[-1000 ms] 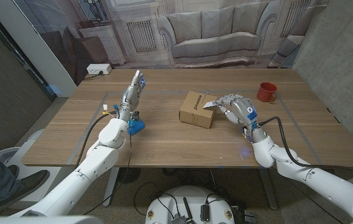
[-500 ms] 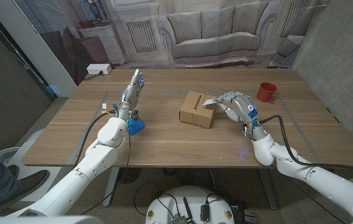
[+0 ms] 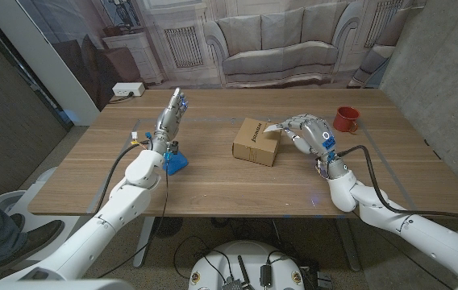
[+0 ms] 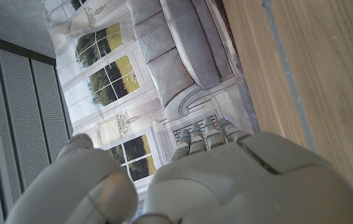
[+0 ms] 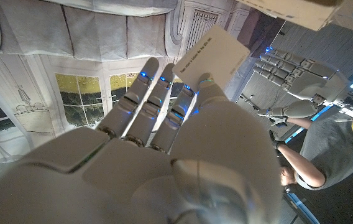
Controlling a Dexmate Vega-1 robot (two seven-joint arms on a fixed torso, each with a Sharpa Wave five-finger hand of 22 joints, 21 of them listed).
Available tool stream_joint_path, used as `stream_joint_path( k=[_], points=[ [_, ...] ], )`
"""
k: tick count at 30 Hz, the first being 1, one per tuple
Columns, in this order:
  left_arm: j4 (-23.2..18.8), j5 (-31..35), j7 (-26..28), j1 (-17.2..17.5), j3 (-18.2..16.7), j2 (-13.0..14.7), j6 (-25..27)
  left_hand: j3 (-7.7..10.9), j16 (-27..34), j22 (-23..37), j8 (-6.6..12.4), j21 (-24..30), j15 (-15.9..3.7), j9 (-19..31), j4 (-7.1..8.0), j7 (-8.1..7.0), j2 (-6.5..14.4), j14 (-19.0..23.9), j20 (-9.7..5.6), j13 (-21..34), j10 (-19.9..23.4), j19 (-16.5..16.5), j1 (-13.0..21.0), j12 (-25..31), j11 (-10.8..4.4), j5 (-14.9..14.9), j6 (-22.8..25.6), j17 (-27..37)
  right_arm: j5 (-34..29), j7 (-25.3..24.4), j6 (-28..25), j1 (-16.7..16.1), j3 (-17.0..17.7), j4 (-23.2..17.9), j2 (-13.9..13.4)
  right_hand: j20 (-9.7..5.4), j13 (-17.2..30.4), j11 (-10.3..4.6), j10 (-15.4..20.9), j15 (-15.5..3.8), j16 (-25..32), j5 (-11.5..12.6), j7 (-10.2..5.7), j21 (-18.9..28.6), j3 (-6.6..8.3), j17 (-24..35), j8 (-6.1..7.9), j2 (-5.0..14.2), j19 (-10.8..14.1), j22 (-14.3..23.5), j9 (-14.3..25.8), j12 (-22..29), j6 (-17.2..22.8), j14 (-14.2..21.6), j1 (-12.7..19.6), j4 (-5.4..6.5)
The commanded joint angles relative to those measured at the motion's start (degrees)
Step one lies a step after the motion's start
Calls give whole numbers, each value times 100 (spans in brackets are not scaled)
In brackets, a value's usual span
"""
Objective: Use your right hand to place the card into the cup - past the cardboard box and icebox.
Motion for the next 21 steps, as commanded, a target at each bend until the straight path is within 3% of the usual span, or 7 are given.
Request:
stream_joint_path(
  k=[1,7,21],
  points=[
    [204,-71,-160,-155,64,-62,9,-36,-1,19,-17,-20,19,8,5,26,7,-37,-4,29,23,-23,29,9,-5,-10,43,15,170,262,-234,-92,165,-417,-82,-748,19,0,40,-529,16,-5,9,73,-47,1,-11,-20,-39,-2,17,-7,79,-31,51,5],
    [404,-133,-282,-265,119,-158,-47,-39,-2,19,-17,-21,22,8,5,25,9,-41,2,29,23,-26,31,9,-4,-10,44,15,179,262,-318,-124,197,-426,-64,-764,5,-17,21,-495,-88,-8,1,93,-130,-160,-37,-28,-148,-36,15,-12,74,-386,6,42],
    [722,-247,-462,-389,160,-289,-182,-49,-3,19,-17,-21,24,8,4,19,13,-44,3,29,29,-28,38,11,-5,-11,47,15,435,345,-650,-302,423,-632,-41,-762,10,-22,15,-484,-67,-19,-2,121,-165,-167,-27,-14,-189,-52,36,-1,73,-449,-3,55]
  ],
)
